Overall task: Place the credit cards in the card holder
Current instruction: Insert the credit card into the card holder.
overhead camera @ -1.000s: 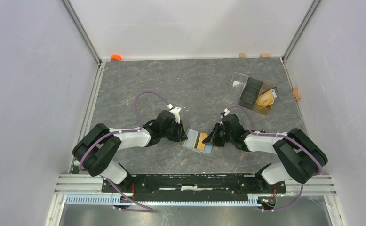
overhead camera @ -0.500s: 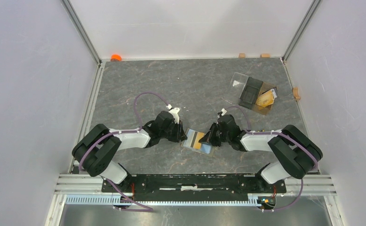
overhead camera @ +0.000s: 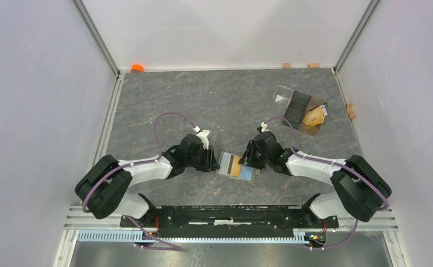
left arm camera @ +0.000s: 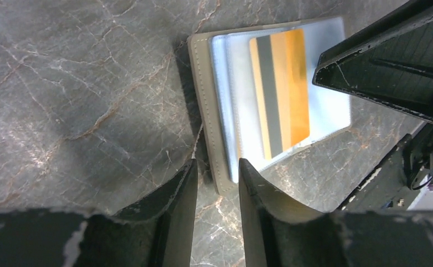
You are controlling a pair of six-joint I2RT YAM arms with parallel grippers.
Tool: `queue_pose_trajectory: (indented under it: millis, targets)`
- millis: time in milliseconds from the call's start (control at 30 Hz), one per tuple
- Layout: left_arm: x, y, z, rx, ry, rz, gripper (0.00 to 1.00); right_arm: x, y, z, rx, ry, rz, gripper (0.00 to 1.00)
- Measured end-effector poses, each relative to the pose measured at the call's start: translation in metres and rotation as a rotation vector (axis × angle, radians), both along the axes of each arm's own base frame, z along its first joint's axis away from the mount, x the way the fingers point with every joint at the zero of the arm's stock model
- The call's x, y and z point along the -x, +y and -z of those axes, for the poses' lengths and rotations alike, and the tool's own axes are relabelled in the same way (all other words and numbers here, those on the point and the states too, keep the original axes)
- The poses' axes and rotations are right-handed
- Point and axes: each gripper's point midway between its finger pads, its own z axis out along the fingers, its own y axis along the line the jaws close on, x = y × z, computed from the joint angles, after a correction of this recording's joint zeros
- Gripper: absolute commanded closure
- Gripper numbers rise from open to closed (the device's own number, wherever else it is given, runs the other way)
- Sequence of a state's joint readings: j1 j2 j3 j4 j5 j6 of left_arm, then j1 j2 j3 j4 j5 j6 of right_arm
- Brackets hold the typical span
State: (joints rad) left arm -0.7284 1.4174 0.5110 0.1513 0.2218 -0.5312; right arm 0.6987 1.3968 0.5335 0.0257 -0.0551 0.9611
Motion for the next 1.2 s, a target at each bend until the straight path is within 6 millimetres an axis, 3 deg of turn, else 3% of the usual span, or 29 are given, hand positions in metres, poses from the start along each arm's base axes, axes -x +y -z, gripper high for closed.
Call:
queue_pose_trajectory:
  millis: [167, 267, 600, 767, 1200]
  targets:
    - [0.001, 0.001, -0.019, 0.031, -0.022, -0.007, 0.46, 0.002, -0.013, -0.006, 0.085, -0.019, -0.026, 0.55]
    - [0.002, 0.000, -0.023, 0.040, -0.025, -0.011, 0.45, 0.005, -0.014, -0.007, 0.091, -0.019, -0.048, 0.55]
    - [0.007, 0.000, 0.002, 0.009, 0.056, -0.016, 0.58, 0.016, 0.005, -0.008, 0.043, -0.005, -0.118, 0.59]
    - [0.005, -0.005, 0.003, 0.028, 0.057, -0.014, 0.62, 0.017, 0.010, 0.002, 0.041, 0.018, -0.134, 0.61]
    - [0.006, -0.010, 0.004, 0.053, 0.072, 0.002, 0.65, 0.005, 0.042, -0.002, 0.045, -0.008, -0.200, 0.62]
